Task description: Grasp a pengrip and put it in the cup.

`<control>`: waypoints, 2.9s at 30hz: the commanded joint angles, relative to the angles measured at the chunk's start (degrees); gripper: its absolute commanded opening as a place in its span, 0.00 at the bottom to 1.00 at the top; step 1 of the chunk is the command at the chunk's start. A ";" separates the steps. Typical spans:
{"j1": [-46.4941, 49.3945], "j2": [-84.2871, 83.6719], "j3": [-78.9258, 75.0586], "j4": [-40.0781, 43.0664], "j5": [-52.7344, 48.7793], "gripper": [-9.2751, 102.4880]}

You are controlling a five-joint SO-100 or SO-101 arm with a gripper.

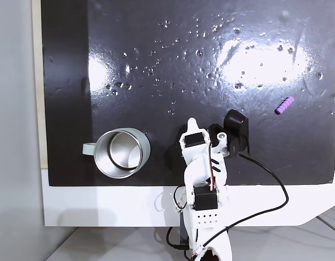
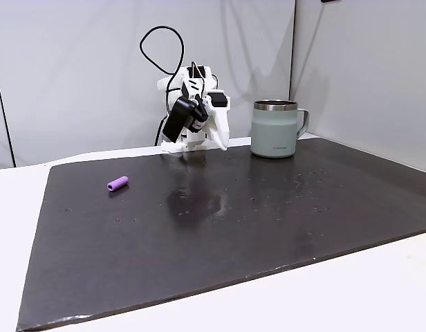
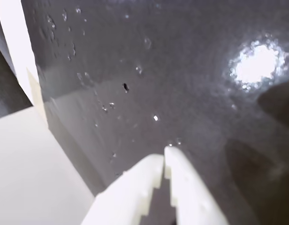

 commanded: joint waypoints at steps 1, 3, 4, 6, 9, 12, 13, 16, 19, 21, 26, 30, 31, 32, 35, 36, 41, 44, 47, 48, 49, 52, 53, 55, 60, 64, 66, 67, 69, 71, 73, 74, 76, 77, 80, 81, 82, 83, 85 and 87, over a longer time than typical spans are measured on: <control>0.18 0.62 -7.03 4.39 -6.06 0.08; 0.62 0.35 -10.99 7.21 -9.76 0.08; 1.05 -0.26 -13.18 8.70 -11.25 0.08; 2.02 -2.99 -18.37 12.22 -14.15 0.08; 4.83 -7.65 -26.28 16.61 -18.37 0.08; 9.05 -8.79 -31.20 18.19 -23.12 0.08; 10.37 -8.88 -32.08 18.37 -24.96 0.08; 14.50 -8.88 -33.05 17.14 -29.18 0.08; 18.72 -11.25 -33.05 13.62 -31.64 0.08; 21.45 -15.47 -33.75 11.16 -32.96 0.08; 26.98 -34.10 -42.63 8.35 -34.89 0.08; 30.41 -46.14 -48.60 6.06 -37.97 0.08; 31.29 -48.60 -49.57 5.71 -39.20 0.08; 31.99 -50.98 -50.36 5.54 -40.52 0.08; 34.54 -57.13 -52.12 4.57 -45.18 0.09; 35.33 -58.97 -52.47 3.87 -46.93 0.09; 38.85 -68.29 -56.43 1.67 -54.40 0.09; 40.69 -75.41 -60.91 1.67 -57.83 0.09; 42.28 -82.53 -65.83 1.93 -60.12 0.09; 42.71 -84.55 -67.32 2.29 -60.82 0.09; 43.07 -86.31 -68.73 2.81 -61.26 0.09; 43.77 -89.56 -70.93 4.13 -63.46 0.09; 43.95 -90.00 -71.02 4.13 -64.07 0.09; 44.21 -90.35 -70.84 4.22 -66.09 0.09; 44.82 -93.08 -73.04 4.31 -68.38 0.09; 45.35 -99.32 -81.83 8.09 -67.76 0.09; 45.44 -102.22 -87.10 11.07 -66.80 0.09; 45.53 -103.18 -89.03 11.95 -66.36 0.10; 45.62 -104.68 -91.49 12.39 -65.83 0.11; 45.62 -106.17 -93.60 12.83 -65.21 0.12; 45.62 -108.11 -95.89 13.89 -64.78 0.16; 45.53 -109.07 -96.86 14.24 -64.42 0.18; 45.44 -111.01 -98.35 14.50 -64.07 0.22; 45.44 -111.88 -99.05 14.68 -63.98 0.24; 45.44 -114.79 -101.69 16.26 -63.98 0.26; 45.35 -115.84 -102.74 17.14 -63.98 0.26; 45.35 -116.81 -103.80 17.84 -63.98 0.26; 45.26 -117.77 -104.41 18.28 -63.98 0.26; 45.18 -118.92 -104.77 18.54 -63.98 0.26; 45.09 -120.06 -104.77 18.81 -64.25 0.26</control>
